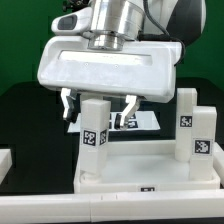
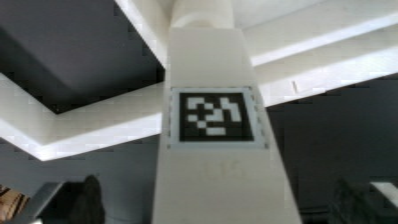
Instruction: Assemble desk
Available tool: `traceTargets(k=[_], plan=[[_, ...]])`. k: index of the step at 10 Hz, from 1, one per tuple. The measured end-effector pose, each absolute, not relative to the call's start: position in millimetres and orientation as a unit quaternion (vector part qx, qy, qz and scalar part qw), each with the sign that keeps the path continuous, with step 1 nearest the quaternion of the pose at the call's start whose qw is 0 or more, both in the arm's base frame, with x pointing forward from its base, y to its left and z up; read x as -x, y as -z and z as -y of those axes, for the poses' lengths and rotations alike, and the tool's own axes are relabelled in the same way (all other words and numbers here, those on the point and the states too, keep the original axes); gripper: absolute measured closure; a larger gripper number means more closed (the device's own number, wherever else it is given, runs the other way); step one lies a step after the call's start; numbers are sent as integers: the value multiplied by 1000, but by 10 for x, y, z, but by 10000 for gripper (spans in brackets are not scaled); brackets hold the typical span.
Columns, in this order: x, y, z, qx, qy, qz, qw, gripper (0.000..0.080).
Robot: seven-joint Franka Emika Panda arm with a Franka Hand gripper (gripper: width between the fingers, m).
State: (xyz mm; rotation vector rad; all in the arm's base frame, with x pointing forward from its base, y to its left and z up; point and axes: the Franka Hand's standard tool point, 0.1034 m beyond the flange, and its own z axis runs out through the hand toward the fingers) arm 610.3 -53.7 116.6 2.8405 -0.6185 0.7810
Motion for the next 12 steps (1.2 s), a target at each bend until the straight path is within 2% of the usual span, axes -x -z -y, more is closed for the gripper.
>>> traceTargets(k=[2, 3, 4, 9, 12], plan=[[-6145, -1349, 514, -946, -232, 220, 42, 151], [-6123, -1359, 525, -952, -204, 226, 32, 151], [-6118, -1394, 543, -958, -156, 239, 14, 151], [-6064, -1377, 610, -966, -21, 257, -14, 151], [-6114, -1349, 653, -963, -1, 269, -10, 151]])
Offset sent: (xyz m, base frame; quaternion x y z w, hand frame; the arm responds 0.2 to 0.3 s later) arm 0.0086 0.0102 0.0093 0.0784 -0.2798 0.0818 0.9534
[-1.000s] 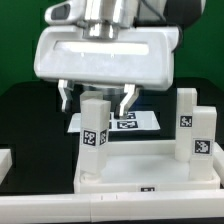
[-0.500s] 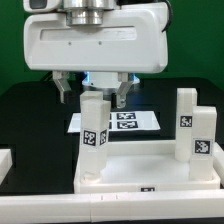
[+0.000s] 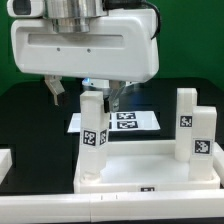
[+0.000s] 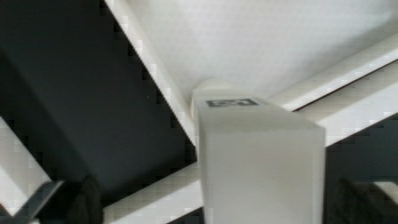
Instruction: Assemble desk
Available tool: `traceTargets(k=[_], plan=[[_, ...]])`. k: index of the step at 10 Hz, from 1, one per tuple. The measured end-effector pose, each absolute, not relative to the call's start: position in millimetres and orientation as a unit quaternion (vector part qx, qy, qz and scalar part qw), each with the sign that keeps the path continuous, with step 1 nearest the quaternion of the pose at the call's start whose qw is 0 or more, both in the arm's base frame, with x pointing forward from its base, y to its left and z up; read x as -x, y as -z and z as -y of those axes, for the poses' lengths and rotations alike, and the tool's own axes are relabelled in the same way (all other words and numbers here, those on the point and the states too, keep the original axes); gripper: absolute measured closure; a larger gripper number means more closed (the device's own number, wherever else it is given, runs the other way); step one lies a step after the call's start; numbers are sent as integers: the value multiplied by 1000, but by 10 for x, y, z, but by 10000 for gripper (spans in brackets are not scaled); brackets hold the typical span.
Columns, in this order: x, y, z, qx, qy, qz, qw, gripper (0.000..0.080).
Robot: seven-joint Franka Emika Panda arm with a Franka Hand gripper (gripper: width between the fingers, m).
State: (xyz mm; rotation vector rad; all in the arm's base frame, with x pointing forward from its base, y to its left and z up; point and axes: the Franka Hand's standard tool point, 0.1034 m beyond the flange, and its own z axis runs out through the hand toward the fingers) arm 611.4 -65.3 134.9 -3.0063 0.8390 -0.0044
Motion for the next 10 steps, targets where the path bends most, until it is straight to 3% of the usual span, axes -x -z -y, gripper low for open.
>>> traceTargets(k=[1, 2, 4, 7, 10], plan=[[-6111, -1347, 656, 963, 1, -268, 10, 275], [-6111, -1346, 656, 961, 1, -275, 10, 275], [-6111, -1345, 654, 936, 0, -352, 10, 518], [-6110, -1340, 652, 896, -1, -444, 10, 517], [-6150, -1328, 666, 774, -2, -633, 15, 517]])
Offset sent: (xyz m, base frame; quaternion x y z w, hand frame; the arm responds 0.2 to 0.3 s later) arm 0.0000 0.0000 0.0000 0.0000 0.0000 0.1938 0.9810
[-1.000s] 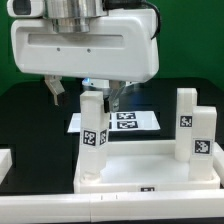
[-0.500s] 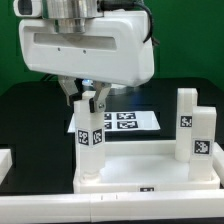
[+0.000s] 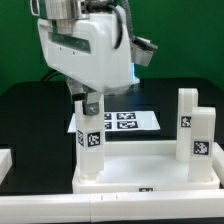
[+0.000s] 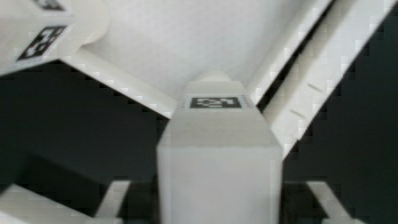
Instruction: Assemble desk
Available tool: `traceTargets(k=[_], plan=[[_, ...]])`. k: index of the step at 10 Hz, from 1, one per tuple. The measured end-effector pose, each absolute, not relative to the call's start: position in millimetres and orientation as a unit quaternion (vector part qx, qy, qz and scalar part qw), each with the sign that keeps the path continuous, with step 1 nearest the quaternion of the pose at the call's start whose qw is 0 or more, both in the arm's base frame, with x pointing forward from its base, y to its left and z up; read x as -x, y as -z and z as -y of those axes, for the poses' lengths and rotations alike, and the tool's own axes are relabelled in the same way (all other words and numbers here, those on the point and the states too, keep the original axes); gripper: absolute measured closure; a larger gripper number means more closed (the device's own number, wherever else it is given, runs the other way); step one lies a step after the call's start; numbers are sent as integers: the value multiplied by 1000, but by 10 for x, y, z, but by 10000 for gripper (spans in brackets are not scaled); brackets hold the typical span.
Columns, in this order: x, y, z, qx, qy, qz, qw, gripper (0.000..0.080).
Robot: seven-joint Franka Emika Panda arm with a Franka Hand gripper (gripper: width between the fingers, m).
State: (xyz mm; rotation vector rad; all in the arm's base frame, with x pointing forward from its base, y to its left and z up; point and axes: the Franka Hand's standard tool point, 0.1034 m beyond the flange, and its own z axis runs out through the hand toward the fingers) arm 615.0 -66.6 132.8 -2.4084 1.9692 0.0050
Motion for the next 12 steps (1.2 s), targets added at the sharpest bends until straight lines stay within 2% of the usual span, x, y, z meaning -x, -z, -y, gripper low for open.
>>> traceTargets(k=[1, 2, 3, 6, 7, 8, 9, 12], plan=[[-6179, -1324, 664, 712, 7, -702, 29, 517], [-6226, -1320, 648, 658, 25, -750, 52, 517], [-6239, -1321, 623, 612, 24, -788, 64, 517], [-6237, -1315, 628, 604, 23, -794, 65, 509], [-6229, -1307, 634, 621, 23, -781, 61, 315], [-6219, -1300, 647, 688, 24, -724, 52, 315], [-6217, -1293, 624, 741, 26, -669, 46, 182], [-6213, -1291, 617, 809, 31, -586, 38, 151]])
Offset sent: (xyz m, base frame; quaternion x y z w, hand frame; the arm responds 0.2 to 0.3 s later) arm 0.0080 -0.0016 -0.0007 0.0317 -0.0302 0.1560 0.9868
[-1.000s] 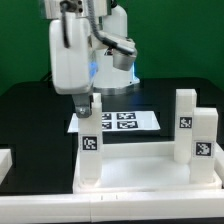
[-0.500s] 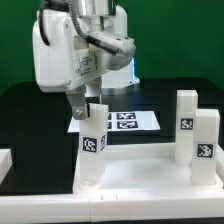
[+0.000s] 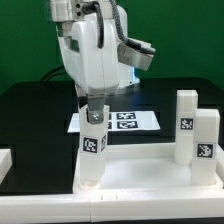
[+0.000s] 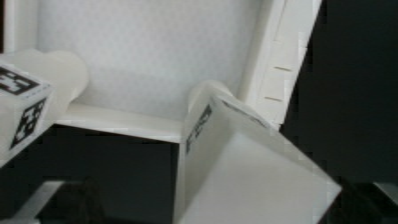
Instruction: Assemble desk
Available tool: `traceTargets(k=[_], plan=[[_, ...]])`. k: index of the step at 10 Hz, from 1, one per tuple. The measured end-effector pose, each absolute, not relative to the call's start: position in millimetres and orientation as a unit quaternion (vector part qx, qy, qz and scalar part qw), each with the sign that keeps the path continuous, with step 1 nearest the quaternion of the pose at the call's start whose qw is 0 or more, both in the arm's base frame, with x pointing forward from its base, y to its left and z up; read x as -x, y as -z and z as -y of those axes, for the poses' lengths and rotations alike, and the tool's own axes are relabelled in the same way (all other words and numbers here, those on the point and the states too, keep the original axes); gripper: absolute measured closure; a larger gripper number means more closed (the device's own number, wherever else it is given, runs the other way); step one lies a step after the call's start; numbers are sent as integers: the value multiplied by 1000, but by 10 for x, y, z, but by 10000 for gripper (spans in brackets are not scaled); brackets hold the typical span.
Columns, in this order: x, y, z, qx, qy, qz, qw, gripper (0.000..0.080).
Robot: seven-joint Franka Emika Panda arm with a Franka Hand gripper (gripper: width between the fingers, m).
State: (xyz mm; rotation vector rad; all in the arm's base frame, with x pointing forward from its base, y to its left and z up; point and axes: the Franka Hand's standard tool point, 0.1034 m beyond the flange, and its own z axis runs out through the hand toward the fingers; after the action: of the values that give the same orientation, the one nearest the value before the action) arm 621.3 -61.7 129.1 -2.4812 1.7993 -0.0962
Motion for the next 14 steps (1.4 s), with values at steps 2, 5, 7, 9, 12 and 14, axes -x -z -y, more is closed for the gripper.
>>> traceTargets(k=[2, 5, 7, 9, 12, 14], plan=[[-6218, -1286, 599, 866, 38, -497, 26, 151], [-6206, -1229, 498, 954, 41, -297, 14, 151], [-6197, -1235, 589, 965, 50, -256, 9, 151], [-6197, -1230, 590, 962, 49, -269, 10, 411], [-6202, -1221, 588, 931, 49, -361, 15, 514], [-6254, -1222, 634, 872, 60, -484, 25, 514]])
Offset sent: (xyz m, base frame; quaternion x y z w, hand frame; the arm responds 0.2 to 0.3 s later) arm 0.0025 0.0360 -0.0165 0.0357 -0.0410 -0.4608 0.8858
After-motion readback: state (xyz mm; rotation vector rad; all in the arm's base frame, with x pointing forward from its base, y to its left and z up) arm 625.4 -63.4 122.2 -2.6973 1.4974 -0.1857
